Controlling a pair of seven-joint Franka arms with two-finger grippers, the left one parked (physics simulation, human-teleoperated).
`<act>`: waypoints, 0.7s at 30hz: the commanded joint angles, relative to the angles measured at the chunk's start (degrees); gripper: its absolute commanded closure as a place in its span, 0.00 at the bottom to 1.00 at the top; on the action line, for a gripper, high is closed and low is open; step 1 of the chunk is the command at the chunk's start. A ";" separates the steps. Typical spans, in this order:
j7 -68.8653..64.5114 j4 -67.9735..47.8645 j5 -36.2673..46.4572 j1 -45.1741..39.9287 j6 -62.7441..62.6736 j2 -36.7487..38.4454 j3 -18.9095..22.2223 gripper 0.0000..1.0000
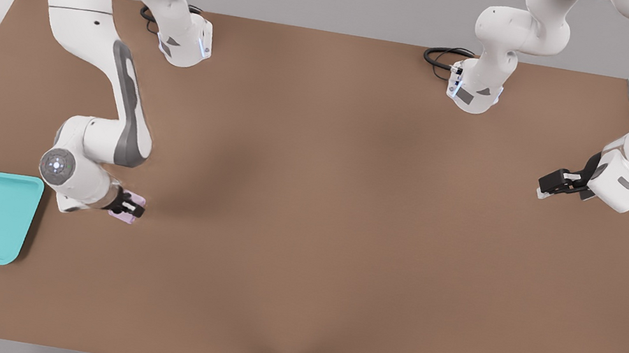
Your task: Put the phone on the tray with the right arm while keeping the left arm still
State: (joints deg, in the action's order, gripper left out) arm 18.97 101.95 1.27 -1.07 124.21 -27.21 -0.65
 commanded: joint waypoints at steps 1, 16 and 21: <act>-28.02 -0.34 -1.97 -5.16 -3.10 0.14 0.03 0.26; -70.21 -29.52 -5.75 -26.52 -2.22 -25.43 0.82 0.14; -68.90 -29.17 -5.23 -25.56 -3.62 -18.42 -0.58 0.00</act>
State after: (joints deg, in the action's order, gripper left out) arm -24.12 72.66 -4.23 -27.02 121.26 -47.29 -1.32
